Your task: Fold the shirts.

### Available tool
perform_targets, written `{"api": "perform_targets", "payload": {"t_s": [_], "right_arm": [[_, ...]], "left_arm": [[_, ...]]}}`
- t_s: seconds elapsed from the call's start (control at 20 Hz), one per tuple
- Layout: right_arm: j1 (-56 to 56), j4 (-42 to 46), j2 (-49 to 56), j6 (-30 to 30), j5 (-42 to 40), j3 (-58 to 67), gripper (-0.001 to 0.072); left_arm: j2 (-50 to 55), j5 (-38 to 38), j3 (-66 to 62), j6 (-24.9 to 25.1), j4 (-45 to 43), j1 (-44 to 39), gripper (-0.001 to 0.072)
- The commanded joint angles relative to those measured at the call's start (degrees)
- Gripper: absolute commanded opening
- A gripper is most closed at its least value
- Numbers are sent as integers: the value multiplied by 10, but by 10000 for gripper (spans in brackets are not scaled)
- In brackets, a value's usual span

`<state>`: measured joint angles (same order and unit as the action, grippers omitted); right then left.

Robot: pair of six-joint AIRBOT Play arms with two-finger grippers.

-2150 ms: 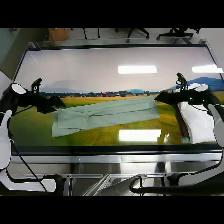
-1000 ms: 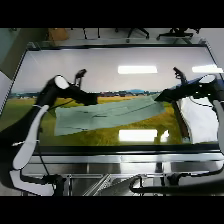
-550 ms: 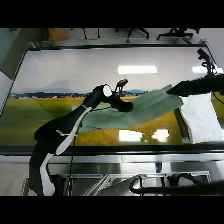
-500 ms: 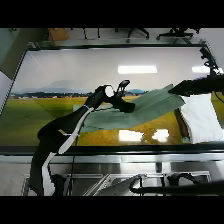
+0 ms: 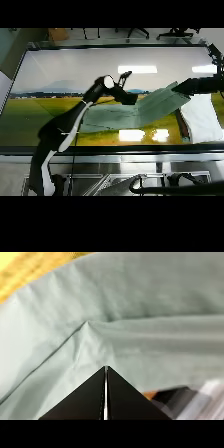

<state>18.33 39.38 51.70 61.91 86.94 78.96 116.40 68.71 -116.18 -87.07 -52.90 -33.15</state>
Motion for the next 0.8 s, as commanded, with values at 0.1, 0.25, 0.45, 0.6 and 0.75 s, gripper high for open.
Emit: {"api": "perform_targets", "payload": {"t_s": [0.1,0.25,0.45,0.6,0.75], "right_arm": [[-12,-112,7,3,-14,-1,20],[-113,-122,17,3,-89,-1,20],[-366,-120,89,-44,-276,-1,21],[-546,-120,212,-100,-457,-1,23],[-670,-122,335,-172,-666,-1,488]], "left_arm": [[-218,102,2,32,6,147,10],[-327,125,2,32,6,234,10],[-410,147,2,38,5,317,10],[-432,154,2,58,5,343,11],[-428,154,2,58,7,347,11]]}}
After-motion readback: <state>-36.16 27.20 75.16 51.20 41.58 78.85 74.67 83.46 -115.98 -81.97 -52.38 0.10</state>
